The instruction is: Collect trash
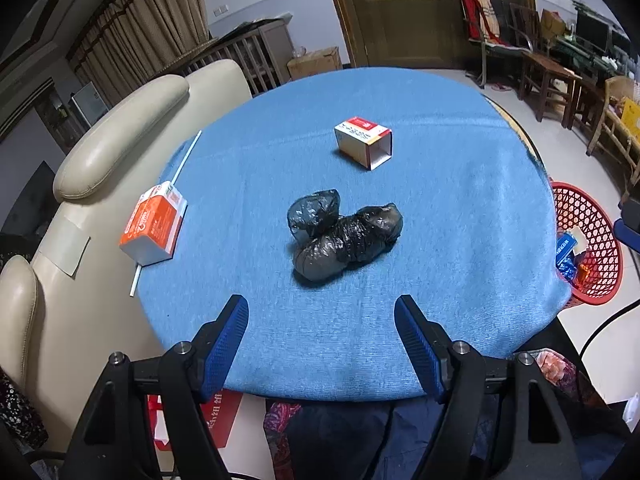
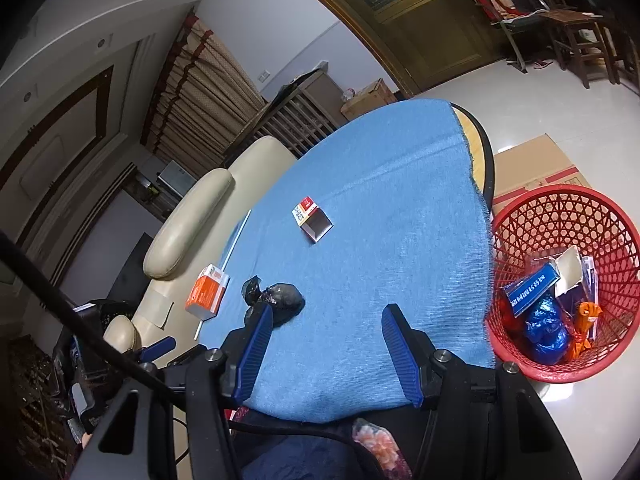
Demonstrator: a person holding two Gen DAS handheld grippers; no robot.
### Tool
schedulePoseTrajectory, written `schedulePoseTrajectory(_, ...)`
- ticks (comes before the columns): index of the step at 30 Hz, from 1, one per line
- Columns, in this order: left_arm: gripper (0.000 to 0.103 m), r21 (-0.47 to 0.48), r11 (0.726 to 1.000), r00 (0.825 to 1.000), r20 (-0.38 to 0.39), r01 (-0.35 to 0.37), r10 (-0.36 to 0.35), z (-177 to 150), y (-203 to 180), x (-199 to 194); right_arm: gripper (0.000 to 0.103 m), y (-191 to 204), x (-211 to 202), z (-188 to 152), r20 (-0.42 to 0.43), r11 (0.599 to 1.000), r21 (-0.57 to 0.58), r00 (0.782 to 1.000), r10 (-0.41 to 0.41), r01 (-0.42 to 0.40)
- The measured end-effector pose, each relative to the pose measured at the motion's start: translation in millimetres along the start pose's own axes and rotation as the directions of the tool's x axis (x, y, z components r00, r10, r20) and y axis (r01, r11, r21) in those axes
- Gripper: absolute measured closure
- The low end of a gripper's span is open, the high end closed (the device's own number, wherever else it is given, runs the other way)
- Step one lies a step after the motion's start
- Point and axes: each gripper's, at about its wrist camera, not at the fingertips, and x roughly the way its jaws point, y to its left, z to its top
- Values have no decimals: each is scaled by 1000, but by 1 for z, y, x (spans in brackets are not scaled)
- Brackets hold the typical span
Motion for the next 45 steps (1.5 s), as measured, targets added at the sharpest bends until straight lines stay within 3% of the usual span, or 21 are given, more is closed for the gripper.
schedulePoseTrajectory(15,27,126,991,998,53,34,-41,42,-64,-10,41,-57,-44,8,130,992,123,991,-24,8)
schedulePoseTrajectory(19,27,149,989,1000,24,11,-15,44,-72,-4,41,-65,-32,8,106,990,140,994,2,-17)
schedulePoseTrajectory(25,27,98,995,1000,28,1,-3,57,-72,-7,41,-67,-27,14,65,994,112,998,1,-9)
schedulePoseTrajectory(36,27,41,997,998,25,62,-63,64,-73,1,42,-59,-32,21,-5,998,31,998,-63,63)
schedulePoseTrajectory(45,27,-27,998,998,35,60,-59,52,-29,14,42,-30,-5,17,-59,997,-2,995,-77,77)
